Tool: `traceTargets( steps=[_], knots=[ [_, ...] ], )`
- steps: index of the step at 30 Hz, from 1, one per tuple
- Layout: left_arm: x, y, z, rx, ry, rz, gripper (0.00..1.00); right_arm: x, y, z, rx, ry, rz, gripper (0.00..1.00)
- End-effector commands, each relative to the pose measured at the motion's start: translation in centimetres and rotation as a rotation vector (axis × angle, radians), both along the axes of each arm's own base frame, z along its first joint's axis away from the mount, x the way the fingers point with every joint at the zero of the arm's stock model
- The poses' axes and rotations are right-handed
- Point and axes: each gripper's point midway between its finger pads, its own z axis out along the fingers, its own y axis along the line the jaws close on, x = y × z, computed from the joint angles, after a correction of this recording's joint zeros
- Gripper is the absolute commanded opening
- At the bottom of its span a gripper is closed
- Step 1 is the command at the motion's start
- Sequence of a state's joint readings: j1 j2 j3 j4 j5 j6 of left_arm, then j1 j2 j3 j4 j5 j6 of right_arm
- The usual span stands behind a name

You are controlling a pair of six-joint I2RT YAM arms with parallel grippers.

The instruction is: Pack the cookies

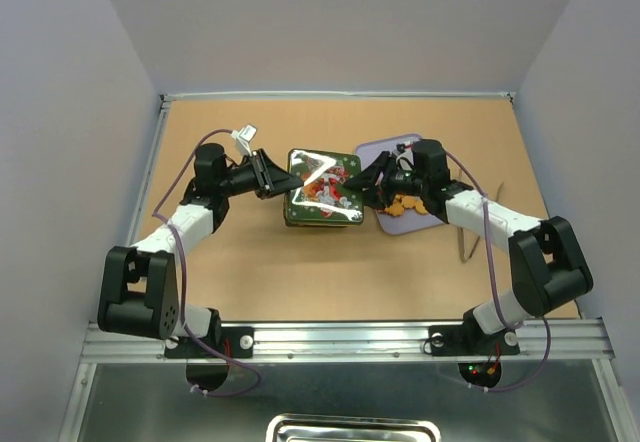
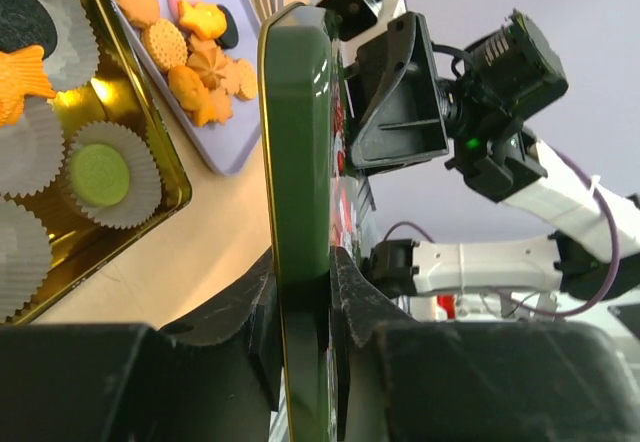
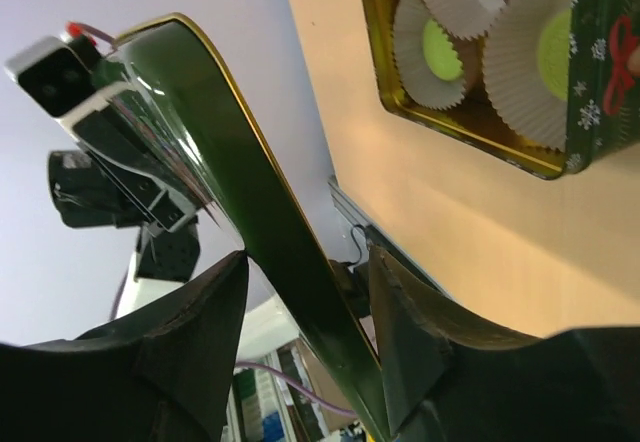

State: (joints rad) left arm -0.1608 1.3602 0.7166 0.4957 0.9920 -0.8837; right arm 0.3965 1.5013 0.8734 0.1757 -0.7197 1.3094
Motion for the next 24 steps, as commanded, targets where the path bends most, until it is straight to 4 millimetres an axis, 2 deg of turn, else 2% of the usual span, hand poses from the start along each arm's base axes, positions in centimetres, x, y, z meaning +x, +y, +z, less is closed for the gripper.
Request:
traceTargets(
  steps=[1,6,10,11,13,19,24],
  knots=[
    [1.9,1.2,-1.5,0.091,-0.115,0.017,0.01,-3.2,0.9,-0.1,0.020,-0.002,0.150,0.58],
    [2.3,1.5,-3.4,0.103,-0.075,-0.003,0.01,-3.4,0.8,-2.0,-0.007,0.015,0.161,0.58],
    [3.4,2.1,-4.4,0.146,-0.060,0.018,0.01,-2.9,0.9,-3.0,-0.023,0.025,0.160,0.55],
    [3.7,2.2,-5.1,0.172,-0.068,0.018,0.06,-2.7,1.1,-2.8,-0.021,0.022,0.160,0.54],
    [4.3,2.5,-5.9,0.207,-0.048,0.029,0.08,-2.2,1.4,-3.4,-0.022,0.044,0.163,0.52],
    [5.7,3.2,-7.9,0.297,-0.042,0.051,0.09,0.4,2.6,-2.9,-0.011,0.039,0.165,0.47],
    [6.6,3.3,-9.8,0.318,-0.011,0.050,0.09,1.6,3.1,-2.6,-0.004,0.033,0.163,0.45]
  ],
)
